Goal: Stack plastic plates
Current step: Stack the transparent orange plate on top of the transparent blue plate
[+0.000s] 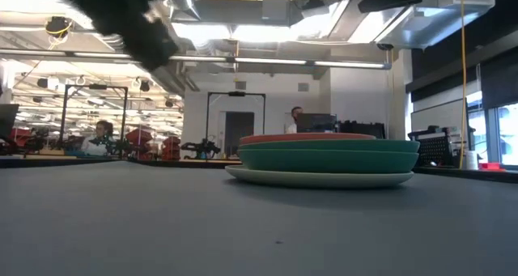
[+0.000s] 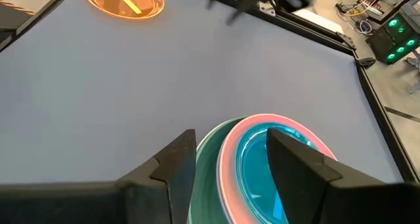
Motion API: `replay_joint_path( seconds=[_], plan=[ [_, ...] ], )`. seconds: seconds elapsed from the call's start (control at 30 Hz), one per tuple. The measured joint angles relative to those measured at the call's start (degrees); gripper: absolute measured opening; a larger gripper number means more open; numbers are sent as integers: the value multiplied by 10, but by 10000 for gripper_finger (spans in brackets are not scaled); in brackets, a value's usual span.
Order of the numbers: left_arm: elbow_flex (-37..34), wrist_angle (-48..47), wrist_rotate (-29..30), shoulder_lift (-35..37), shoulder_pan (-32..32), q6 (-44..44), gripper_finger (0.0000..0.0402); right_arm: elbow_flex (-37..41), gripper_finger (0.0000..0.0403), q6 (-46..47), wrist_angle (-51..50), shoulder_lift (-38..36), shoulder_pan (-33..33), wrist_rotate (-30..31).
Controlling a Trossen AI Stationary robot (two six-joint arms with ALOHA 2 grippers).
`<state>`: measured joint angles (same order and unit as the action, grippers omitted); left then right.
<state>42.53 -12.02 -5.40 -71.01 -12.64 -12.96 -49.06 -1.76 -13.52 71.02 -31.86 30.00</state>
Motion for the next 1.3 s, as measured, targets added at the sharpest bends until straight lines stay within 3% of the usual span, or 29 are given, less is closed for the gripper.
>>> replay_joint_path(
  seconds=[0.27,0.47,0.67,0.9,1.13,1.3],
  plan=[
    [0,-125,-106,-10,-65,-109,135,0,179,0,1,0,0,0],
    [0,-155,-120,-37,-129,-169,129,0,179,0,1,0,0,0],
    [0,-163,-106,-84,-174,-170,126,0,179,0,1,0,0,0],
    [0,-163,-89,-146,-189,-174,126,0,179,0,1,0,0,0],
    [0,-153,-155,-190,-194,-197,126,0,179,0,1,0,0,0],
    [1,-153,-157,-201,-198,-196,126,0,179,0,1,0,0,0]
  ],
)
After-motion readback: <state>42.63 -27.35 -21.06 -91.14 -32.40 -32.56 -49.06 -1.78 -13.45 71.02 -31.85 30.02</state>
